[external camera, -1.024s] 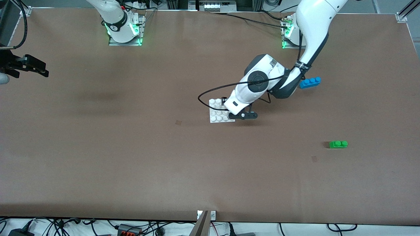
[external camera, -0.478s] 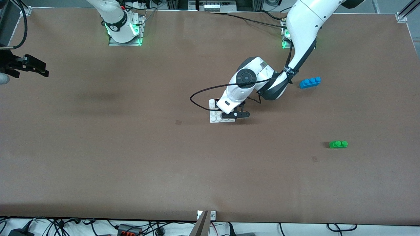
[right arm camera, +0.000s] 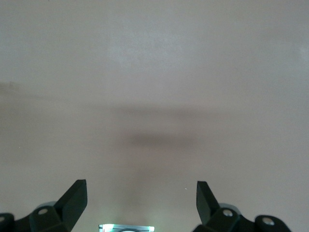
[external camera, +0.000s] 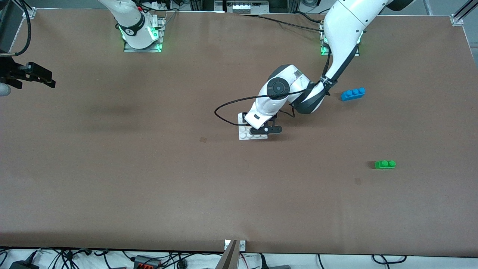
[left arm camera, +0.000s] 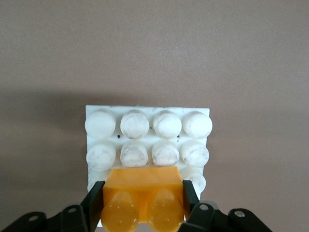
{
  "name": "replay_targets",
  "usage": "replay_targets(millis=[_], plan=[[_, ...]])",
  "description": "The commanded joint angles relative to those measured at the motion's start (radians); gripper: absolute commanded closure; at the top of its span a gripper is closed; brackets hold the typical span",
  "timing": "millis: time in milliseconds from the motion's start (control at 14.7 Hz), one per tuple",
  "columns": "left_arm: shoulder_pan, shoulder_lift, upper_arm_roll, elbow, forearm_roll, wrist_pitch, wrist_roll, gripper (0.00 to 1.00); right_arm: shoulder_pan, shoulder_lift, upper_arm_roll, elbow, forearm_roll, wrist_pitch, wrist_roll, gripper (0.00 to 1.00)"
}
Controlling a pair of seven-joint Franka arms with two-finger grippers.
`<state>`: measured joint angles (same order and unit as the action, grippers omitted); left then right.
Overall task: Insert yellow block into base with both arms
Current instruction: 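Press the yellow brick down onto the base studs with the left gripper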
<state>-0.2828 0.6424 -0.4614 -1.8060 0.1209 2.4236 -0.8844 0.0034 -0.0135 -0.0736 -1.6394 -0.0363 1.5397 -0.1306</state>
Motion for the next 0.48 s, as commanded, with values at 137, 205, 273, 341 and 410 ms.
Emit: replay_targets(millis=[137,205,273,341,410], plan=[[-0.016,0.014,0.006,0.002,0.031,0.011,-0.039,0.46,0.003,0.003,-0.005,0.013,0.016,-0.01,0.006,0.0],[-0.016,0.016,0.007,-0.001,0.031,0.011,-0.048,0.46,0.003,0.003,-0.005,0.013,0.016,-0.01,0.006,0.0],[-0.016,0.014,0.007,-0.003,0.032,0.011,-0.05,0.46,0.004,0.003,-0.005,0.013,0.016,-0.01,0.006,0.0],[-0.016,0.014,0.007,-0.003,0.033,0.009,-0.05,0.46,0.003,0.003,-0.005,0.013,0.016,-0.01,0.006,0.0],[-0.016,0.014,0.007,-0.003,0.033,0.009,-0.05,0.46,0.004,0.003,-0.005,0.013,0.016,-0.01,0.006,0.0]])
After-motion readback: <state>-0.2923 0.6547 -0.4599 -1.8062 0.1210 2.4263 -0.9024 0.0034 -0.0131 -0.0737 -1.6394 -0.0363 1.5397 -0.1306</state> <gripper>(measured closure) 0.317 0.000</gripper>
